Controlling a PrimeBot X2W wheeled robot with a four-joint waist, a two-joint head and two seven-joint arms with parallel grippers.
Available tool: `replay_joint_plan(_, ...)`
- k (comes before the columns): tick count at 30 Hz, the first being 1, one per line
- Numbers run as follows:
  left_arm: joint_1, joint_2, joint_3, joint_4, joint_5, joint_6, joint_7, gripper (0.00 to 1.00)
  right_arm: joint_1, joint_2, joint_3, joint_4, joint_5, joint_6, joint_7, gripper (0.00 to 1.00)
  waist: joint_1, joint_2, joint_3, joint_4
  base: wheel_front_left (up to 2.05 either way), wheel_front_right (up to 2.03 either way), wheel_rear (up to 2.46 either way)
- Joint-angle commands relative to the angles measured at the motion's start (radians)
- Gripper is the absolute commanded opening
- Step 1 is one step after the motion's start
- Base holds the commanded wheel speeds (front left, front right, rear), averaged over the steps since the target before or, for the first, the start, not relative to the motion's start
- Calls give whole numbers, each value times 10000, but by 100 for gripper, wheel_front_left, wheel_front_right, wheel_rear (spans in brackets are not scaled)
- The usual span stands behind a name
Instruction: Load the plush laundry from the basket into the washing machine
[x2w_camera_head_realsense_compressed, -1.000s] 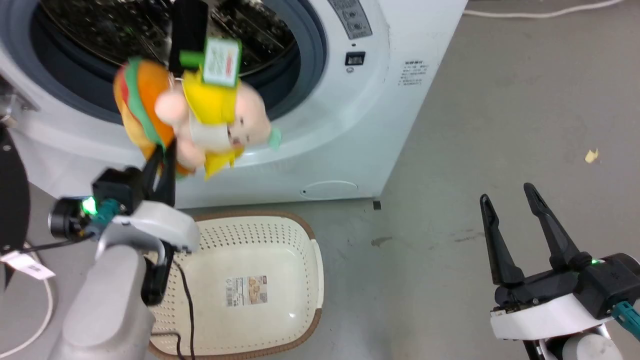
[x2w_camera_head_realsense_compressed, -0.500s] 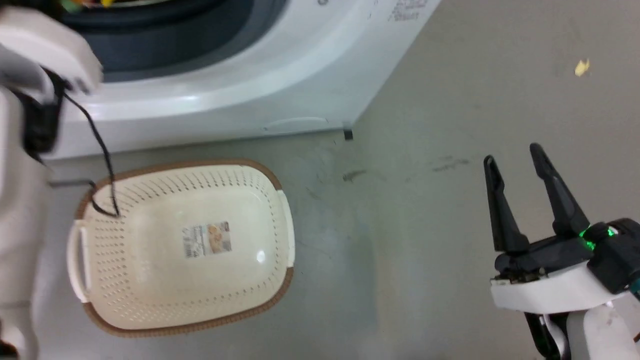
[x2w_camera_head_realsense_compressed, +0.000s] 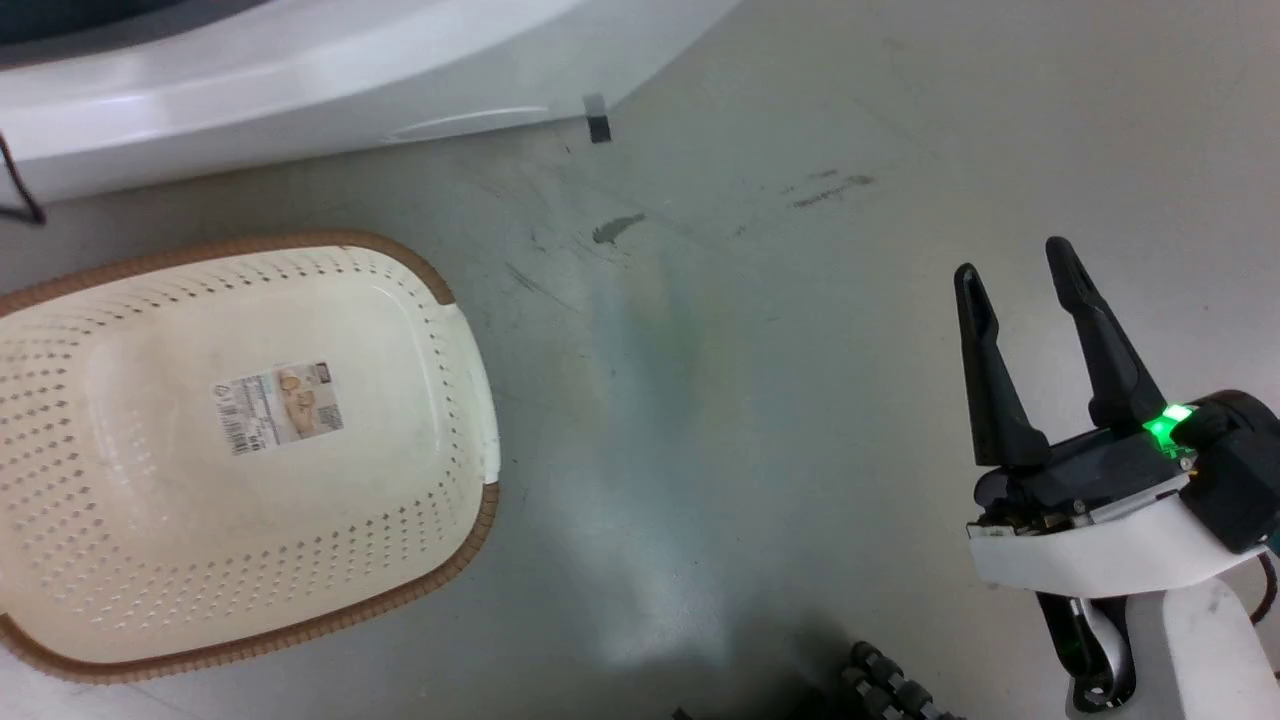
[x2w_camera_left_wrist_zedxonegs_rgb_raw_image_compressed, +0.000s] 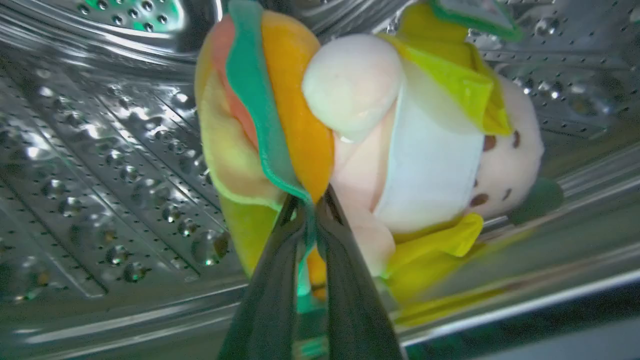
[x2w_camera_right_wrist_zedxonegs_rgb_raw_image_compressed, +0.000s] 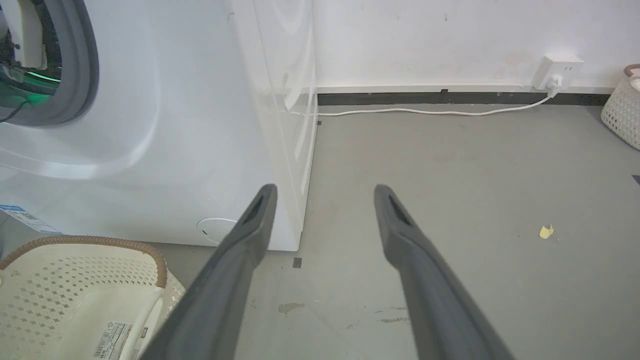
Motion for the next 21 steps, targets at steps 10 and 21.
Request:
replay_joint_plan(10, -941, -24, -502, 1180, 47, -176, 119, 6, -268, 11, -1, 20, 135, -9, -42, 100, -2, 0, 289, -177, 0, 0, 0)
replay_joint_plan(21, -94, -593, -600, 2293, -230, -30, -1683, 100, -148, 11, -346, 148, -370, -9, -42, 100, -2, 0, -1200, 406, 0, 0, 0)
